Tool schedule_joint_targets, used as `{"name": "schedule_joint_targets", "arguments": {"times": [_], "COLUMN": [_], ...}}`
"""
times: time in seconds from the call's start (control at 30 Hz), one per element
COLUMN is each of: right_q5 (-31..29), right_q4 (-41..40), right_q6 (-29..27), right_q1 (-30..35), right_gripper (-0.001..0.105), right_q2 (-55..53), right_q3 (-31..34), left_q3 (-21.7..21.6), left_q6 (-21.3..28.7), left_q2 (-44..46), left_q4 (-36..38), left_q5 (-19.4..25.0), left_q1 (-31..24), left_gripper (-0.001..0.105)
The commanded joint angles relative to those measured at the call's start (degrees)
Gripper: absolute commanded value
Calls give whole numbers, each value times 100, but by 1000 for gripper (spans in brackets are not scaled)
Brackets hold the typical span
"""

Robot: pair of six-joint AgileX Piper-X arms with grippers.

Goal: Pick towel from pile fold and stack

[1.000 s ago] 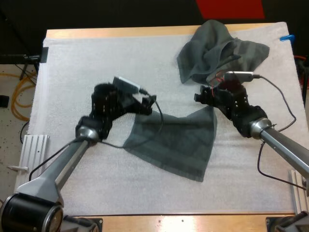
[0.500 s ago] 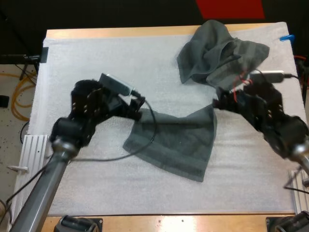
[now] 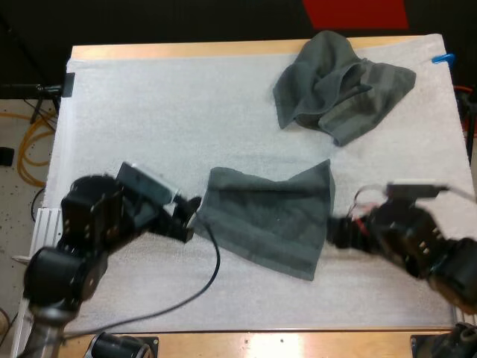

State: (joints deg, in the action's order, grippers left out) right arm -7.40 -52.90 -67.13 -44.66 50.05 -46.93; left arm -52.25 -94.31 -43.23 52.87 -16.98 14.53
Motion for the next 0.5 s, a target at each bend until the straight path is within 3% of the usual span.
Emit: {"name": "schedule_joint_targets", "arguments": {"times": [0.0, 0.23, 0.47], "right_q5": [202, 1140, 2214], "right_q4": [-93, 1121, 3324], "right_q6": [321, 1527, 2553], "right_q1": [-147, -352, -352], "right_gripper": [71, 71, 71], "right_q2": [-11, 175, 1047], "right_q3": [229, 1485, 2400], "left_q3": [30, 292, 343], "left_q6": [-40, -146, -230], "left_q2": [136, 705, 934], "left_q4": [187, 784, 963], "left_q5": [74, 74, 51], "left_q1": [-8, -8, -8], "left_gripper": [72, 72, 72]}}
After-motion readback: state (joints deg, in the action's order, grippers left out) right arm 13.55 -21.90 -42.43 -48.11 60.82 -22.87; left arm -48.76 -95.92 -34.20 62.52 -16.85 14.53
